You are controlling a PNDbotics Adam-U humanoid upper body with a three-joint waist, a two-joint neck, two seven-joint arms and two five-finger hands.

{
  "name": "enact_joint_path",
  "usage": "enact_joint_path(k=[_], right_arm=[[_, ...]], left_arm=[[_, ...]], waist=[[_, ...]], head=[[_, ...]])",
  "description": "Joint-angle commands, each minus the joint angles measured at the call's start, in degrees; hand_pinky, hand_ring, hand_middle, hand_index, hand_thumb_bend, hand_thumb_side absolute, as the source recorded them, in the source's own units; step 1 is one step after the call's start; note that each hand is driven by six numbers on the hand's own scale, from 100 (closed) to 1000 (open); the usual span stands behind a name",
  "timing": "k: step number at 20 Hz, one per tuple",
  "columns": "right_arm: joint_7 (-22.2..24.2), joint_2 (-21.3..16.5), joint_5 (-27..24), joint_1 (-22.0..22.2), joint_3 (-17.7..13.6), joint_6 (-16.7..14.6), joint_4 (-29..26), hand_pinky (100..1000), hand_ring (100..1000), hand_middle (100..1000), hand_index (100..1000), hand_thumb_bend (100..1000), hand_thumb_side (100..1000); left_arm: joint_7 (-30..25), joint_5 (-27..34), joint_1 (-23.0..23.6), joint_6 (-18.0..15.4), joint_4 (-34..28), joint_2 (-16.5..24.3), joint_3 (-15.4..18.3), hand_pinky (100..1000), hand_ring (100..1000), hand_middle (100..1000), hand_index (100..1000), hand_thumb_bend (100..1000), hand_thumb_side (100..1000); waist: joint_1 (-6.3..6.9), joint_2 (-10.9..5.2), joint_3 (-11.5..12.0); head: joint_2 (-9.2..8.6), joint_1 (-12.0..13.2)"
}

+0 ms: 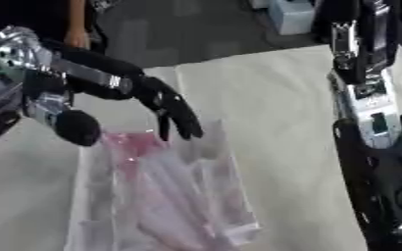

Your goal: Pick up objects on the table and place them in the box.

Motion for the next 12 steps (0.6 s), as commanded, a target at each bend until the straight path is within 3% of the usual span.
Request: enact_joint_path(k=[1, 7, 12], right_arm=[[0.2, -0.8, -0.2, -0.7, -0.5, 0.0, -0.5, 437, 645, 788, 670, 100, 657], [0.3, -0.7, -0.1, -0.7, -0.5, -0.1, -0.4, 436, 645, 788, 669, 100, 658], [0.4, -0.6, -0.1, -0.8, -0.5, -0.1, -0.3, 434, 644, 788, 669, 100, 658]], left_arm=[[-0.2, -7.7, -0.5, -2.3, 1.5, 1.3, 0.3, 869, 948, 966, 1000, 511, 1000], [-0.2, -20.8, 0.6, -9.6, 9.3, 0.0, 1.6, 931, 969, 993, 1000, 550, 1000], [-0.2, -27.3, 1.1, -14.9, 12.7, -0.8, 3.0, 948, 967, 994, 1000, 544, 1000]], waist=[[-0.1, -0.84, 0.0], [-0.24, -0.69, 0.1], [-0.32, -0.6, 0.1]], head=[[-0.19, 0.3], [-0.19, 0.3], [-0.19, 0.3]])
